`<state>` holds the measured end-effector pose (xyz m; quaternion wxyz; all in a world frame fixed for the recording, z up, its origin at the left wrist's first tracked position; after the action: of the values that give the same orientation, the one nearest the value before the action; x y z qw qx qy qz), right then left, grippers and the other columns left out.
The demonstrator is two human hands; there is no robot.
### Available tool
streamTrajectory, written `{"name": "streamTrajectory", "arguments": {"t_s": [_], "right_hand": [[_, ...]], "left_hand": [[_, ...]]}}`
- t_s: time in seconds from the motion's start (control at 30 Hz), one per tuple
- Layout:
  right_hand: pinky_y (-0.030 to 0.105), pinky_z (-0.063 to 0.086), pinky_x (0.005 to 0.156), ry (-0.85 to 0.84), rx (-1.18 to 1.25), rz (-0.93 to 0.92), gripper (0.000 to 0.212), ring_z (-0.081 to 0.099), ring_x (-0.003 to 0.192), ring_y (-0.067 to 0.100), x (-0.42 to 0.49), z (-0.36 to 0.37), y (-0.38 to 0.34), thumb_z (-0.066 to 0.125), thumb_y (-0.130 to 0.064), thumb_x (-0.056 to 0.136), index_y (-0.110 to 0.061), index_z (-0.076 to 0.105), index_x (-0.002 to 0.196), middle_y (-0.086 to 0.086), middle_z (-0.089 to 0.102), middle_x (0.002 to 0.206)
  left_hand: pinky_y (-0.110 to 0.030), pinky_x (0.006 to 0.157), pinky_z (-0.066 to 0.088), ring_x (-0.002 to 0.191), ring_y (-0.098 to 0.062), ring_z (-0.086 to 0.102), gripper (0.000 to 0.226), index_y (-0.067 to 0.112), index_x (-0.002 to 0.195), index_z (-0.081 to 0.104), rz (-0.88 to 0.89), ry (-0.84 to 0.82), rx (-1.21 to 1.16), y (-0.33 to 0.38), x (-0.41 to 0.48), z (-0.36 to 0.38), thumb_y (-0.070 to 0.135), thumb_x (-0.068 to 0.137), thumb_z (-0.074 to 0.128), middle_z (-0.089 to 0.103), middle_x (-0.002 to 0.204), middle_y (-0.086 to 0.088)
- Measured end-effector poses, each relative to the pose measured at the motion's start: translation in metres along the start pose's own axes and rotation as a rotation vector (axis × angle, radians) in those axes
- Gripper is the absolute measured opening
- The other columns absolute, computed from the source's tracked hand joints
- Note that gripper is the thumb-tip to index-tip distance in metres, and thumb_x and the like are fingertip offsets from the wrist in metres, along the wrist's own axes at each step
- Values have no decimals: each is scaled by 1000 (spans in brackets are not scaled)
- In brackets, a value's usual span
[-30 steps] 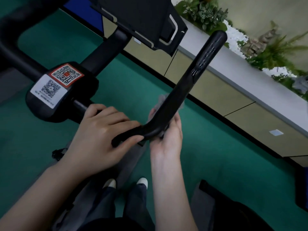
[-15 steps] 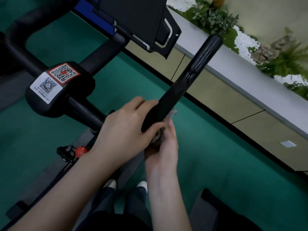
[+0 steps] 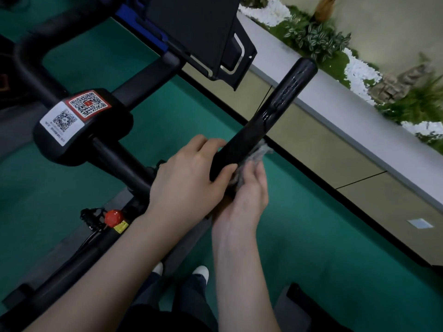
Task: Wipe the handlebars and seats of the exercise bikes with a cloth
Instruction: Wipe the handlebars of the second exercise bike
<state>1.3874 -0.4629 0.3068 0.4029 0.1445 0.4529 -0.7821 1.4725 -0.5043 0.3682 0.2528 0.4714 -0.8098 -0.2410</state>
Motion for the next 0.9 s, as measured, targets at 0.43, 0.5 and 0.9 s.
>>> {"name": "streamTrajectory", "arguments": {"t_s": [0.43,0.5,0.9], "right_hand": [[28,45,98,-86,-587,-1049,24,58,110,24,-9,33,-45,62,4,87,1,67,110,5,63,107],[29,43,98,-207,-768,-1172,22,56,108,30,-15,33,-44,64,5,85,1,69,106,8,67,108],[16,35,94,-1027,-1813,-1207,16,53,103,15,-4,97,-88,65,-12,88,-9,74,102,-1,71,105]], "left_hand": [[-36,61,53,80,-17,62,40,28,120,59,0,38,5,-6,-3,0,48,87,50,57,96,11],[-37,63,52,82,-18,62,39,29,120,59,-10,30,-3,-6,-3,0,47,87,51,57,97,11],[-34,70,49,94,-17,60,40,36,121,56,-77,11,-15,-11,-3,2,53,84,54,57,106,13]]}}
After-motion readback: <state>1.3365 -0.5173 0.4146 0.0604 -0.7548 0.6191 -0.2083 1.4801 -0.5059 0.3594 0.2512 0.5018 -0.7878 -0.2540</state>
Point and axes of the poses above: each hand's wrist, its own x-axis towards the middle knuckle, its own z-axis out of the palm, y = z × x, the point moved 4 cm from there along x, towards the middle knuckle
